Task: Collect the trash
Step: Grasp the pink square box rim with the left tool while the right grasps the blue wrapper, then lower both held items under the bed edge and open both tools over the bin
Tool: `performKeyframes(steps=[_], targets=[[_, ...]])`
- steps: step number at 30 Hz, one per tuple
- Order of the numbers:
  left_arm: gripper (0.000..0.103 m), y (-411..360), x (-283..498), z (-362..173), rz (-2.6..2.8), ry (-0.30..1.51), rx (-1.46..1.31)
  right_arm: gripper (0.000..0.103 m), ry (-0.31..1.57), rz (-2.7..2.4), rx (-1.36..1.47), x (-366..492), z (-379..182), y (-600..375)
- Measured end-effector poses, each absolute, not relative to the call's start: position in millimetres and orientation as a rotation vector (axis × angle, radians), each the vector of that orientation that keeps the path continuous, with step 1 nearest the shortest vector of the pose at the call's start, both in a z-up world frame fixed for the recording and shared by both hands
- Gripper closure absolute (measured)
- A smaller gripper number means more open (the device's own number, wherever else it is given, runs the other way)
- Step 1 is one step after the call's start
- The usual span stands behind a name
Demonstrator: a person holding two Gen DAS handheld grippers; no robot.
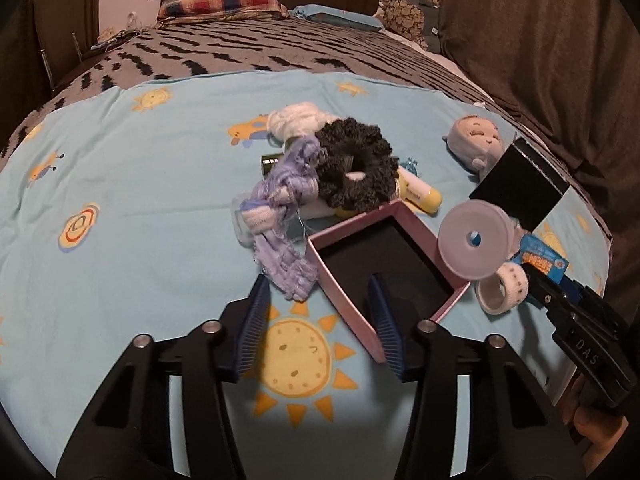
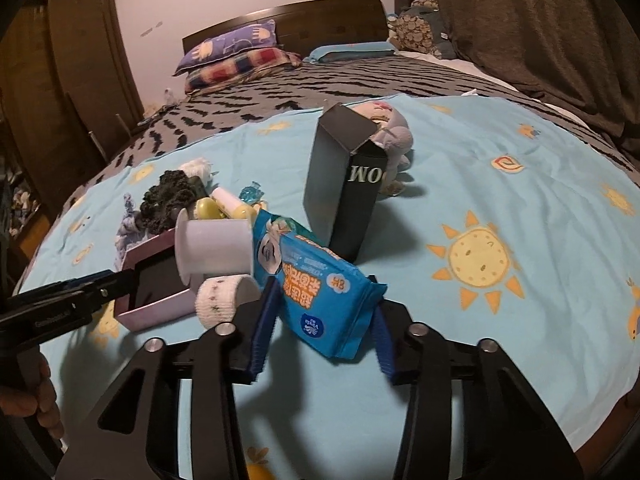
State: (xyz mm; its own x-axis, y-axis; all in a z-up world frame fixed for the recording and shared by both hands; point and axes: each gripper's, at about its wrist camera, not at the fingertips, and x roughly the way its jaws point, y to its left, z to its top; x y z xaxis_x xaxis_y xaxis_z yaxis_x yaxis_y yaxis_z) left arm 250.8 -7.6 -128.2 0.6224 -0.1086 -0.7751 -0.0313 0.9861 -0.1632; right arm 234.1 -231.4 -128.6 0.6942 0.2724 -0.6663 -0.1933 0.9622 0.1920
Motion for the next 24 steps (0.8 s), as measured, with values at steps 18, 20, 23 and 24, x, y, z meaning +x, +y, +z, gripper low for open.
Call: performKeyframes(steps=[18, 20, 23, 24], targets=[[0.103, -24.1, 231.4, -125.2, -0.067, 0.891, -0.110, 0.090, 0.694, 0.249, 0.116, 207.7, -110.2, -242.7], [0.103, -22.5, 223.3, -117.2, -0.059, 0.865, -0.105, 0.090, 0.681, 0.247, 0.113, 201.3, -103.2, -245.6], [0.103, -17.7, 205.9, -100.0, -0.059, 0.819, -0.106, 0.090, 0.656, 0.252, 0.107, 186.0, -89.1, -246.6], [0.103, -16.7, 201.3, -94.9, -0.057, 0.808, -0.105, 0.090, 0.649, 0.254, 0.105, 181.7, -84.8, -246.0]])
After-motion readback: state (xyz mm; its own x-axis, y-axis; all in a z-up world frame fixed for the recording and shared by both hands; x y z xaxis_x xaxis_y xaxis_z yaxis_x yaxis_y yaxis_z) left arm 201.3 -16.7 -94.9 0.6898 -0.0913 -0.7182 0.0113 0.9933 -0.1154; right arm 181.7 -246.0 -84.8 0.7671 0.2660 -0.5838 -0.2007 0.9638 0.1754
